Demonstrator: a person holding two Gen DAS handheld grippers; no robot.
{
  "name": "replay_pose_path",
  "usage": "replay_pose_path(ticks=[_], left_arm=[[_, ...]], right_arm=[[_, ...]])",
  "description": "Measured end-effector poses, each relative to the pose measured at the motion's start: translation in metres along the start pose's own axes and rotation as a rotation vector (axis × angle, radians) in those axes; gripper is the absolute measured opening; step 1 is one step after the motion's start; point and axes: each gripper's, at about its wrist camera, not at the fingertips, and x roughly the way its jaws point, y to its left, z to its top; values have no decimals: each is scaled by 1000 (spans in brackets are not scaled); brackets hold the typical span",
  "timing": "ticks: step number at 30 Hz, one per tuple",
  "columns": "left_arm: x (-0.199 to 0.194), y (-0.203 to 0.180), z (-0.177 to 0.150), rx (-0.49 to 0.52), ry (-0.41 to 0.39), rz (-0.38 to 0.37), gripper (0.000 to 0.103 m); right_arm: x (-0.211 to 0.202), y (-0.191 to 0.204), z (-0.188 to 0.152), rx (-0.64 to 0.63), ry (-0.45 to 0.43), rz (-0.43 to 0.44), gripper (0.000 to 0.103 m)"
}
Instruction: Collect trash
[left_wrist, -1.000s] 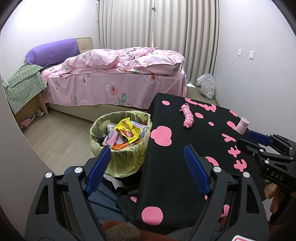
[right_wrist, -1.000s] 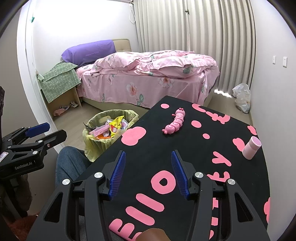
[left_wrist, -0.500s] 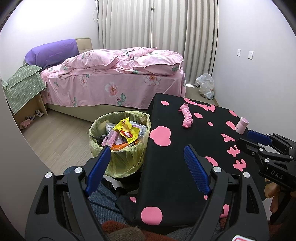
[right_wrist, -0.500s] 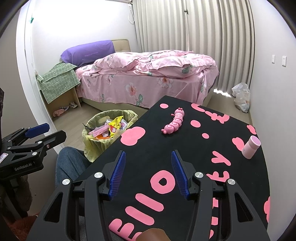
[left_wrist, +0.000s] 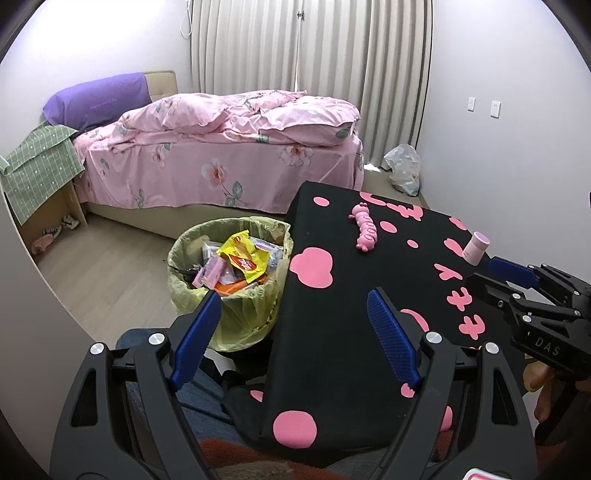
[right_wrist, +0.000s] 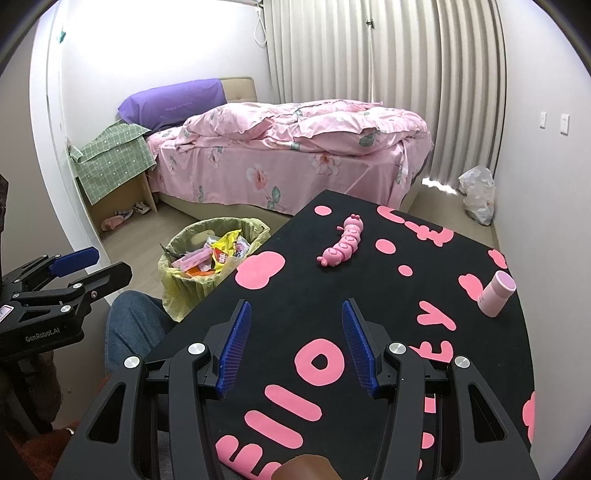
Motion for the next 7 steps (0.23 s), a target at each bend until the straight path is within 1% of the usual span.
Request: replay_pose_path(ticks=[4, 7], left_arm=[[22, -3, 3, -18, 57, -30, 77], [47, -12, 5, 10, 69, -31, 77]], right_arm=[[5, -3, -2, 2, 10, -23, 49], [15, -13, -4, -2, 22, -89, 49]])
